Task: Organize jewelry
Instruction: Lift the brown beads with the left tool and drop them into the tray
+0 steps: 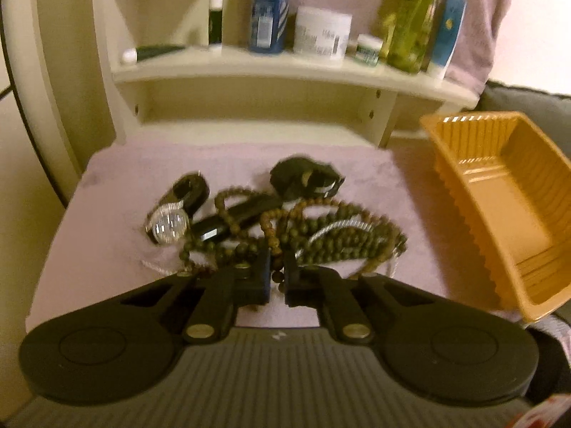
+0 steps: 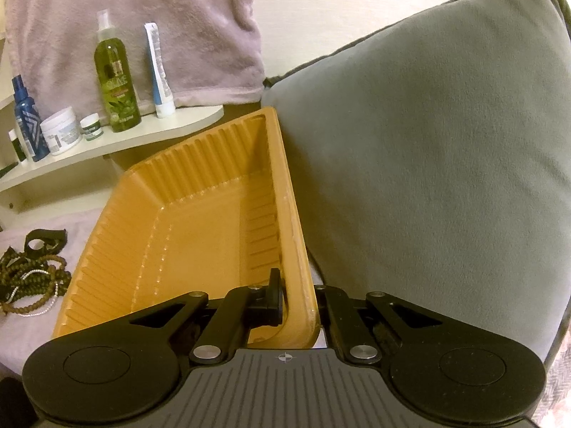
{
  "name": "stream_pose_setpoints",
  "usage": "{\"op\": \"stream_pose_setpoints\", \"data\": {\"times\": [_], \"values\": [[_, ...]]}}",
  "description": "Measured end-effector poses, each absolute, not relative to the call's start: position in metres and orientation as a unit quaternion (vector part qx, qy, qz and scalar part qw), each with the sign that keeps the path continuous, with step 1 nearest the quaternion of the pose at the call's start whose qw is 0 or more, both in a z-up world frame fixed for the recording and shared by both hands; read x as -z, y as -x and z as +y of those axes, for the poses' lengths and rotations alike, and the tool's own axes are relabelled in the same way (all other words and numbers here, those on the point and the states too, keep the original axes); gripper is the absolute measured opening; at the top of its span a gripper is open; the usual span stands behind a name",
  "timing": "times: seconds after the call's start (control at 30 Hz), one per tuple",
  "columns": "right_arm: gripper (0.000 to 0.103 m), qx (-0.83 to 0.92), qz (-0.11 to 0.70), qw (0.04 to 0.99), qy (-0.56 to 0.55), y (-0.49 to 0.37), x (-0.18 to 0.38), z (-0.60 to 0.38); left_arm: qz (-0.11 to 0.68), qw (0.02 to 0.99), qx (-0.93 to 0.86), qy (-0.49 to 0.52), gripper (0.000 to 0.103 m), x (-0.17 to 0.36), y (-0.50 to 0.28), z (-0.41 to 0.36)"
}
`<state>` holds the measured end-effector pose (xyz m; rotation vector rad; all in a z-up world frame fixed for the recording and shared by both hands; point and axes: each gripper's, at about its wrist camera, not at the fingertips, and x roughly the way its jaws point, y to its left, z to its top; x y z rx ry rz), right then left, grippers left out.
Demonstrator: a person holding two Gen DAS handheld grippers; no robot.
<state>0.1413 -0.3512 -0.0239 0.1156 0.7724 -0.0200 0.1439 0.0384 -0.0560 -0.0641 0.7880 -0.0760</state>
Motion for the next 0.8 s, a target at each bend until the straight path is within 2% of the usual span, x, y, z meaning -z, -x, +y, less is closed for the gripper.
{"op": "stream_pose_setpoints", "data": {"times": [0.43, 0.8], "values": [[0.004, 0.011, 0.369, 0.928, -0.055, -0.139, 0.024, -0.350, 0.320, 0.942, 0.099, -0.011, 0.006, -0.035, -0.177, 0.036], [0.004, 0.013, 0.361, 0.931, -0.053, -0.137, 0.021, -0.346, 0.281, 0.948, 0.142, -0.049, 0.006, -0.090, -0.195, 0.003]]}}
